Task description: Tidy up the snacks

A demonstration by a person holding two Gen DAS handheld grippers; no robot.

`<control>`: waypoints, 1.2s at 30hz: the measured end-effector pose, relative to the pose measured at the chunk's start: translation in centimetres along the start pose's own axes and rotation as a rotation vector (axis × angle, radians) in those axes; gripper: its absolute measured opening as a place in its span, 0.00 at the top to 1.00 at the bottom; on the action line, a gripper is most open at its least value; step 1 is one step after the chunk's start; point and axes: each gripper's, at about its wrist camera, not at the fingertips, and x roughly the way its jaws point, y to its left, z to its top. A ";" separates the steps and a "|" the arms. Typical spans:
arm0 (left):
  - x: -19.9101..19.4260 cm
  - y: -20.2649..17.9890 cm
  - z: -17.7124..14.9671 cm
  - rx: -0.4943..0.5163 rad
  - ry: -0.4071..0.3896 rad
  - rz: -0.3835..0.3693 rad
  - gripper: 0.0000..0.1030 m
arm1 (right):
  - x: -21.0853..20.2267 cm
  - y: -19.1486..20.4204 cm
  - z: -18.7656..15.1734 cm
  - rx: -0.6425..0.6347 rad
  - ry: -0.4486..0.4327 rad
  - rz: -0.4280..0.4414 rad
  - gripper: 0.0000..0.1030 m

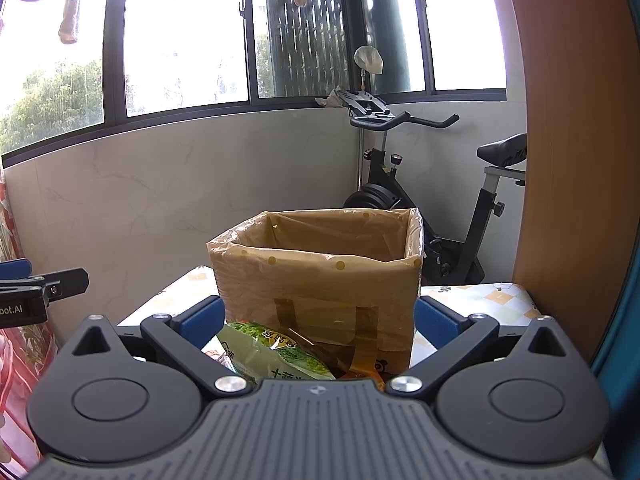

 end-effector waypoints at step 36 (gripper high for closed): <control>0.0 0.2 -0.3 -0.011 0.016 -0.006 0.00 | 0.4 0.0 -0.6 -0.006 0.006 0.000 0.00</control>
